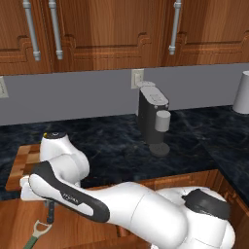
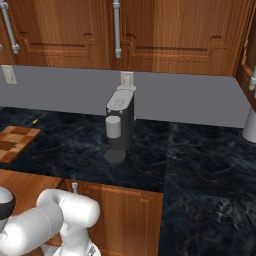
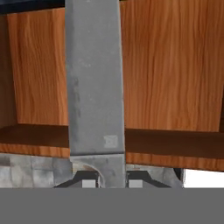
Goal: Open the drawer on the left and place the cutting tools on the cutting board.
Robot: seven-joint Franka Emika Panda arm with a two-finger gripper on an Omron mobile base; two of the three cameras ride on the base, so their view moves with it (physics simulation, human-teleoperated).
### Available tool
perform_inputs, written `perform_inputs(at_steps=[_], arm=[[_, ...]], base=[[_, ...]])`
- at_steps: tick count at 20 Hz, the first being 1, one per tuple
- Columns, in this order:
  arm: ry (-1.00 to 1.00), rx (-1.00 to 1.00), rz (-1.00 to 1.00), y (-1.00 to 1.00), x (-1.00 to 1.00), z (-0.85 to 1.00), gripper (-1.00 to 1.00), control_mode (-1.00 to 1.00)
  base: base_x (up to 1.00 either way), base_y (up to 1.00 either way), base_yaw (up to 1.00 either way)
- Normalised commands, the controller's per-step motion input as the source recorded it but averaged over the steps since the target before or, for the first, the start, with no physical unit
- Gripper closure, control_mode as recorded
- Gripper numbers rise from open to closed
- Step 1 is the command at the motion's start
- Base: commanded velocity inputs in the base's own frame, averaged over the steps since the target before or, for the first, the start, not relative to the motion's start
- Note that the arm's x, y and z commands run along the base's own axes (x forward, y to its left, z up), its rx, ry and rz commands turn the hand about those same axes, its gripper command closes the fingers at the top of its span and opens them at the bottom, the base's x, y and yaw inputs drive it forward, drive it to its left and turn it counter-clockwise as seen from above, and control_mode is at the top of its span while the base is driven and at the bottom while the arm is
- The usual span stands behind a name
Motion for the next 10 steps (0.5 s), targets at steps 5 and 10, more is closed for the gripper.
perform_inputs(at_steps=[5,10], arm=[[0.0,0.0,-0.02,-0.12,0.9,0.26,1.0,-1.0],[0.0,0.0,0.0,0.0,0.88,0.01,1.0,-1.0]], base=[[0.0,0.0,0.0],[0.0,0.0,0.0]])
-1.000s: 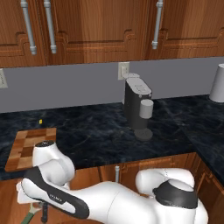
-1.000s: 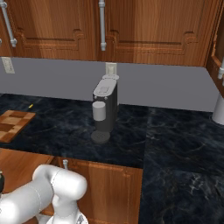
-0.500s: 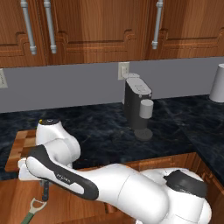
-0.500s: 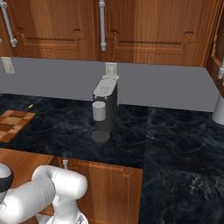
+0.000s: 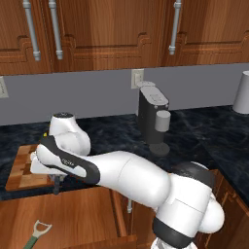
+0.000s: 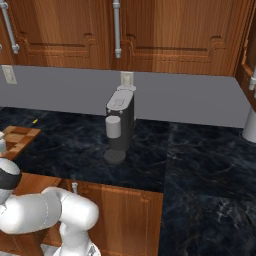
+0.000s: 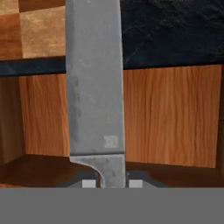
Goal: Open the drawer on the left and place the cutting tools on the cutting board.
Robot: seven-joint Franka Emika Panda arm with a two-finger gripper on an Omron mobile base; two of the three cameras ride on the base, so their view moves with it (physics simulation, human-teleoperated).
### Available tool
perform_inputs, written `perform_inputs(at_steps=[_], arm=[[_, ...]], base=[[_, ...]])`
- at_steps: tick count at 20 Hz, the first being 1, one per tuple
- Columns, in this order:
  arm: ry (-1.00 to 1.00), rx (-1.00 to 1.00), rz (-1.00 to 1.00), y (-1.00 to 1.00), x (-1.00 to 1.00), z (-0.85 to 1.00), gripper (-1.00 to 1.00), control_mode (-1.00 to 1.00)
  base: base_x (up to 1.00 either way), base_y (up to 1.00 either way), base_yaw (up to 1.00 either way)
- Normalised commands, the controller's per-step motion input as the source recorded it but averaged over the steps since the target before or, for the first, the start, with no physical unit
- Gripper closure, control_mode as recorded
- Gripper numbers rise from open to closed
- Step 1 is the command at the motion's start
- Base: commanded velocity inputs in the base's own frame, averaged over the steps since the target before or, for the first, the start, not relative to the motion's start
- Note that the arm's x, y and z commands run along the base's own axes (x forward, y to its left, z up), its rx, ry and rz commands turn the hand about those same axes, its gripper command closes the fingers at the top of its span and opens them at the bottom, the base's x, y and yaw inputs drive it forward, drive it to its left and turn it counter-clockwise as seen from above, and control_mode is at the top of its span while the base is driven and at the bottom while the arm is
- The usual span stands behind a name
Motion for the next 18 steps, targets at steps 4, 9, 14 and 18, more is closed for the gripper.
perform_inputs(at_steps=[4,9,14,18], arm=[[0.0,0.0,0.0,0.0,0.75,0.0,1.0,-1.0],[0.0,0.0,0.0,0.05,0.59,0.0,1.0,-1.0],[0.0,0.0,0.0,0.27,0.43,-0.03,1.0,-1.0],[0.0,0.0,0.0,0.46,0.29,-0.12,1.0,-1.0]], base=[[0.0,0.0,0.0],[0.0,0.0,0.0],[0.0,0.0,0.0],[0.0,0.0,0.0]])
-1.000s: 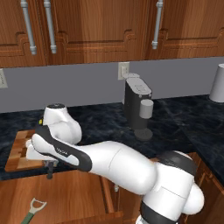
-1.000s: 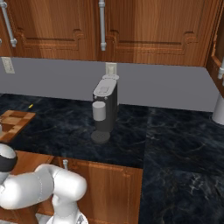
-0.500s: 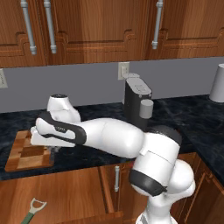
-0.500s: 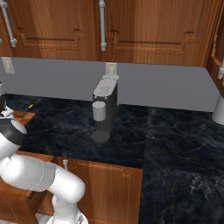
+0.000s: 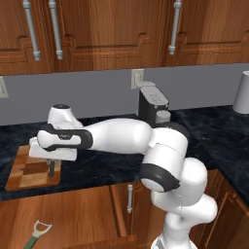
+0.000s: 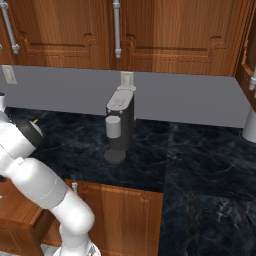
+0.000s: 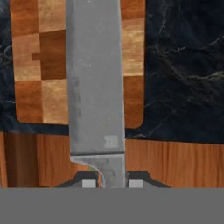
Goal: Open the drawer on the left and place the cutting tools on the cutting board.
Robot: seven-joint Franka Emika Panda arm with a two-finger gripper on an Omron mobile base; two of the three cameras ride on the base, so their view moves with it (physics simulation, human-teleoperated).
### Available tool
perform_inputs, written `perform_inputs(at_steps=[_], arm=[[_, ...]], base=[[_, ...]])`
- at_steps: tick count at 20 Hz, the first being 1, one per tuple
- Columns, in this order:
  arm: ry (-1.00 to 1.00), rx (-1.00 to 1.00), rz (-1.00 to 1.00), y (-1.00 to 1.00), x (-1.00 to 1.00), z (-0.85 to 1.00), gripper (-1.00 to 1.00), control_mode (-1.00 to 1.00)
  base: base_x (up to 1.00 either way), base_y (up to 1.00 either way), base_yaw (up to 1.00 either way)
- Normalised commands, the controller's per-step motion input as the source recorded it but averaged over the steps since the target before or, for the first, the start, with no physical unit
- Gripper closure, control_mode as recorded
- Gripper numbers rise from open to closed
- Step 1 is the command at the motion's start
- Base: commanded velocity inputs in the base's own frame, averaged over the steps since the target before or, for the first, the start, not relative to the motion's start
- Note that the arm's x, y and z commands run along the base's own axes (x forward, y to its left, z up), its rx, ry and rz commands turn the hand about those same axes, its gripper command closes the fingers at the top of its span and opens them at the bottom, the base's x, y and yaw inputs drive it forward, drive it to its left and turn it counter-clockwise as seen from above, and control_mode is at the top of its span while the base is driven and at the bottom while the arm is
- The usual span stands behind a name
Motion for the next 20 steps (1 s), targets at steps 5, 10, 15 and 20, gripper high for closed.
perform_inputs(at_steps=[5,10,15,20], arm=[[0.0,0.0,0.0,0.48,0.24,-0.19,1.0,-1.0],[0.0,0.0,0.0,0.43,0.31,-0.1,1.0,-1.0],[0.0,0.0,0.0,0.36,0.36,-0.05,1.0,-1.0],[0.0,0.0,0.0,0.39,0.11,-0.14,1.0,-1.0]], base=[[0.0,0.0,0.0],[0.0,0.0,0.0],[0.0,0.0,0.0],[0.0,0.0,0.0]])
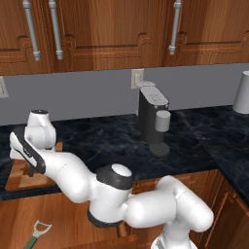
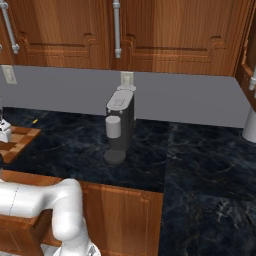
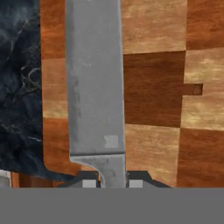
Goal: Open the drawer on the left and place the cutting tools on the cutting board.
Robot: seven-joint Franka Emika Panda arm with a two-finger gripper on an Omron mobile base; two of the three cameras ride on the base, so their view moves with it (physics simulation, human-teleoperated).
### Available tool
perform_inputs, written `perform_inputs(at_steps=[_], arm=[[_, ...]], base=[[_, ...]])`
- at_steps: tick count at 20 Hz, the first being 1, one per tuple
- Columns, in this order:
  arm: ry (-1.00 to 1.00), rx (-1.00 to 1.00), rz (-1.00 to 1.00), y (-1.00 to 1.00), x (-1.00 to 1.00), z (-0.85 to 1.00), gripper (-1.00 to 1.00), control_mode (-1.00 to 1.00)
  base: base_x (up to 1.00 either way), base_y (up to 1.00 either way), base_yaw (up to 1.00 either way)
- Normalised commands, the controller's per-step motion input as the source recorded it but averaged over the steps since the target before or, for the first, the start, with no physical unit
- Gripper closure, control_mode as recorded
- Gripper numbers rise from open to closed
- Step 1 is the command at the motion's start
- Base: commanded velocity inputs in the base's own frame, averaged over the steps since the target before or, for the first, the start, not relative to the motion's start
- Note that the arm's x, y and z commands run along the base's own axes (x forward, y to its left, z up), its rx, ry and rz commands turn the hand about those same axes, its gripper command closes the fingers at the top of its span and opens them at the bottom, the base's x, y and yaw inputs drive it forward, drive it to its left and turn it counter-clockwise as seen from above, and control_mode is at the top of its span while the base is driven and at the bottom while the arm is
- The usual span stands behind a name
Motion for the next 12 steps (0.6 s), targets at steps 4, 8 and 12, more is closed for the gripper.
perform_inputs(at_steps=[4,8,12], arm=[[0.0,-0.02,0.0,0.36,0.0,-0.23,1.0,-1.0],[0.0,-0.02,0.0,0.27,0.0,-0.26,1.0,-1.0],[0.0,-0.05,0.0,0.1,0.0,-0.2,-1.0,-1.0]], base=[[0.0,0.0,0.0],[0.0,0.0,0.0],[0.0,0.0,0.0]])
